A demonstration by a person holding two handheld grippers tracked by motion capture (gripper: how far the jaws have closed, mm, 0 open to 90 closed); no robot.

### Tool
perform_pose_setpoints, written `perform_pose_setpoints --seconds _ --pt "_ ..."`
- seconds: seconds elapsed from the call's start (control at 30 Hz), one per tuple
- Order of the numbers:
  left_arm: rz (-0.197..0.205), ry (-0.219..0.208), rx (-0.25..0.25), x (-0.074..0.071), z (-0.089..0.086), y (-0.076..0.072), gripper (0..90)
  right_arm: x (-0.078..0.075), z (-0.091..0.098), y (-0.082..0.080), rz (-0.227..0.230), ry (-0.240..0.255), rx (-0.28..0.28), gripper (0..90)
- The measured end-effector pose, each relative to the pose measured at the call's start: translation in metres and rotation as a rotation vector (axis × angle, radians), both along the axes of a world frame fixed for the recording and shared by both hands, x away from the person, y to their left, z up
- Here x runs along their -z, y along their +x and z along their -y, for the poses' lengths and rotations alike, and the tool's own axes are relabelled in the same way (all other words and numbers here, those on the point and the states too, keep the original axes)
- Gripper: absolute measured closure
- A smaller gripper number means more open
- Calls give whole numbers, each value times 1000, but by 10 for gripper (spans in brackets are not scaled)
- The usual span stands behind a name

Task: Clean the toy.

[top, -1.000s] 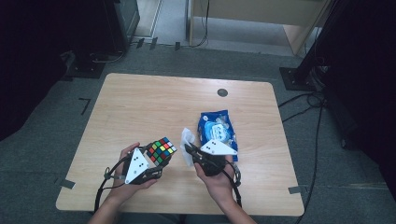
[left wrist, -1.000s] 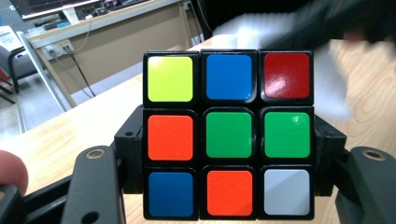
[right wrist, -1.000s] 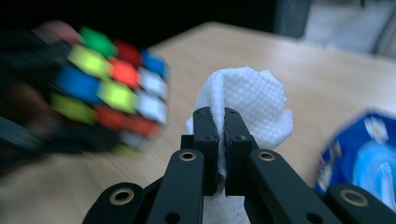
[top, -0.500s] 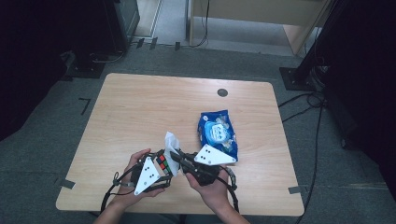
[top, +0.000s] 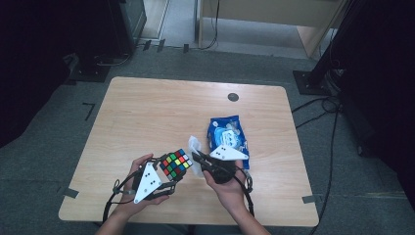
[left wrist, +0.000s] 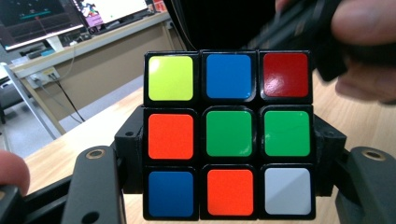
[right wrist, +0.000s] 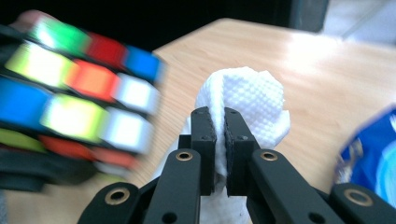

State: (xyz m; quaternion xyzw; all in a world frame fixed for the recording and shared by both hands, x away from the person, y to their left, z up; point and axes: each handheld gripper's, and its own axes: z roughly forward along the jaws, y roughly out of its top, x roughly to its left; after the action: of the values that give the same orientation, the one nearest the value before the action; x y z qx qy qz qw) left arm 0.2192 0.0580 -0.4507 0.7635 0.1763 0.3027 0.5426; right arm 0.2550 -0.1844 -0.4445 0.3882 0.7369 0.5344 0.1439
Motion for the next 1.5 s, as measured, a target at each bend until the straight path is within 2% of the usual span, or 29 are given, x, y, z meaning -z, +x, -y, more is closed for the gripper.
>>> perform_pose_setpoints --seconds 0.07,0.13,0.2,0.27,0.3,0.37,0.47,0.6,0.7,0.77,0.8,0.9,1.0,1.1,1.23,1.33,1.5 --pt "-7 6 -12 1 -2 2 341 0 5 1 -10 22 17 858" --pt "-11 10 -21 3 -3 4 341 -9 8 -3 14 59 13 858" --pt "-19 10 -20 4 -3 5 341 -24 6 -12 66 101 -25 858" --pt "-22 26 -15 5 0 5 341 -38 0 -24 123 132 -87 858" --pt "-22 26 -12 6 1 4 341 -45 -6 -32 158 140 -125 857" --pt "-15 34 -4 6 4 2 341 -51 -14 -40 186 138 -166 856" --pt "-6 33 10 4 6 -1 341 -48 -24 -44 187 115 -194 856" --pt "-5 33 21 2 6 -3 341 -34 -19 -34 134 130 -155 858" --pt "-12 30 20 1 5 -2 341 -26 -13 -25 143 63 -94 859" --pt "-13 20 18 1 3 -1 341 -19 -7 -16 96 57 -63 861" --pt "-15 7 19 0 2 -1 341 -15 -5 -12 75 35 -38 861" --pt "-10 -6 2 -3 -3 1 341 -2 3 -2 37 10 12 862" --pt "-28 -5 -31 0 -9 7 341 4 5 2 35 -2 37 862" --pt "-60 -3 -68 5 -13 15 341 9 2 5 56 -36 53 844" --pt "-88 8 -106 10 -17 21 341 19 1 13 38 -53 85 548" --pt "-100 7 -119 11 -20 24 341 19 4 14 45 -30 72 475" --pt "-122 14 -152 14 -23 29 341 16 8 14 49 -3 81 441"
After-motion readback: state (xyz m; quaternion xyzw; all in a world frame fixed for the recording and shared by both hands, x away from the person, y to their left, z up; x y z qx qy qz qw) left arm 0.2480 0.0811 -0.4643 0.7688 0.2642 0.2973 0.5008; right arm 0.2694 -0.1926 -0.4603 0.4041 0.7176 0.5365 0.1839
